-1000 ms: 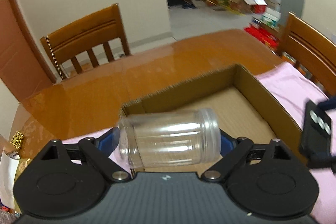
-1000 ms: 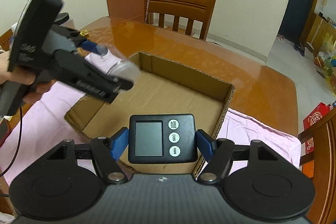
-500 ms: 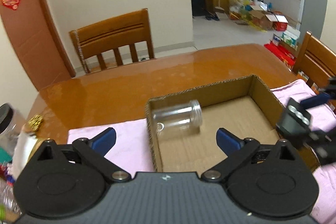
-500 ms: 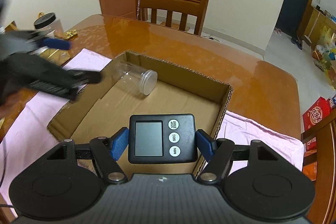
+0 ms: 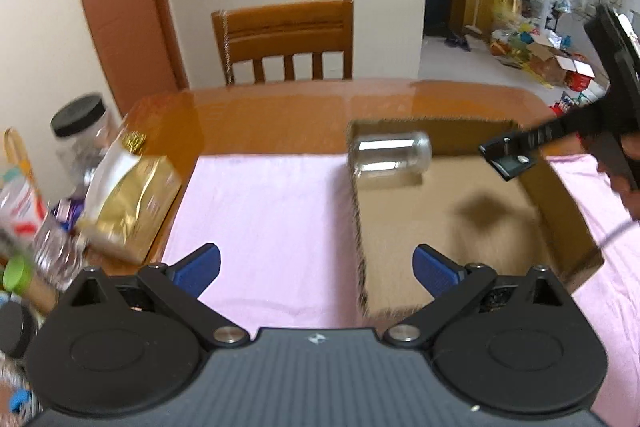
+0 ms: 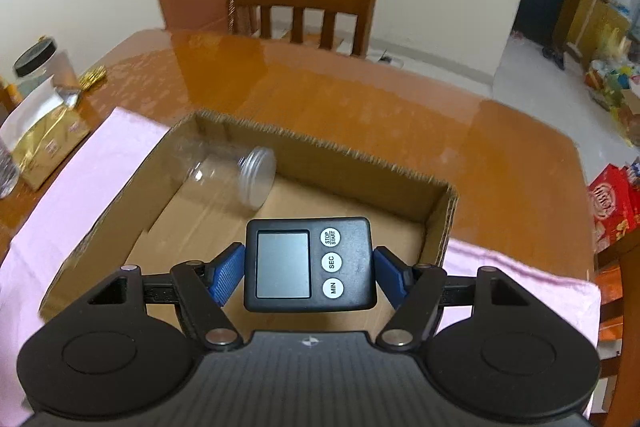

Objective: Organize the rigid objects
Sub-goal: 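Return both tools to the items and grasp the black oval case with the left tool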

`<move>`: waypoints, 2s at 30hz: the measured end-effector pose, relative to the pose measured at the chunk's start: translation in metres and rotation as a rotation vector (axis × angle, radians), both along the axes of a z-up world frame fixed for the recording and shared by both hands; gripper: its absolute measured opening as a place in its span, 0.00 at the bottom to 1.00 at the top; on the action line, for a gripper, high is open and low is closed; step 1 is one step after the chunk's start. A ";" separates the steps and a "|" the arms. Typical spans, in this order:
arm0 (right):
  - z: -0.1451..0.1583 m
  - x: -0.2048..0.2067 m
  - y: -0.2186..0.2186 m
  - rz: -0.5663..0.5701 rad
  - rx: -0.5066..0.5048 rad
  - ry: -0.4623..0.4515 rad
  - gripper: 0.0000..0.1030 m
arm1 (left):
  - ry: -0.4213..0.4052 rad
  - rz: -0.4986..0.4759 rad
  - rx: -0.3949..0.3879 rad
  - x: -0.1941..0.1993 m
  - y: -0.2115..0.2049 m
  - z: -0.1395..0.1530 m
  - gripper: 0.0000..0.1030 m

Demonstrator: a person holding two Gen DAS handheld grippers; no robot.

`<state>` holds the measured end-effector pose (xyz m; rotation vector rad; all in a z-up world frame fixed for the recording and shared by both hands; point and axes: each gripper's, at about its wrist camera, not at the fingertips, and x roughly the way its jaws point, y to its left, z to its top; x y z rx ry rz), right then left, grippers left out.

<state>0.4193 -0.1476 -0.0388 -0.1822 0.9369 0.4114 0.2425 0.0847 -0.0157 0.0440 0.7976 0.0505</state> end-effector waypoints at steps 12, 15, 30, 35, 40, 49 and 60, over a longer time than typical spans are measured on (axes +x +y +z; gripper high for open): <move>0.025 -0.034 -0.003 -0.040 0.009 -0.053 1.00 | 0.010 -0.016 -0.013 -0.036 0.008 -0.010 0.99; 0.028 -0.054 -0.008 -0.046 0.009 -0.054 1.00 | 0.015 -0.027 -0.003 -0.045 0.006 -0.011 0.99; 0.000 -0.195 -0.023 -0.063 -0.034 -0.068 1.00 | 0.055 -0.152 0.030 -0.098 -0.005 -0.034 0.99; -0.035 -0.229 -0.028 -0.072 -0.079 -0.026 1.00 | 0.102 -0.200 0.002 -0.118 -0.005 -0.050 0.99; -0.061 -0.246 -0.028 -0.046 -0.122 0.025 1.00 | 0.149 -0.273 -0.004 -0.134 -0.007 -0.065 0.99; -0.081 -0.236 -0.038 -0.137 -0.169 0.061 1.00 | 0.204 -0.448 -0.025 -0.144 -0.016 -0.080 0.99; -0.095 -0.246 -0.052 -0.119 -0.137 0.116 1.00 | 0.256 -0.660 -0.073 -0.130 -0.043 -0.103 0.99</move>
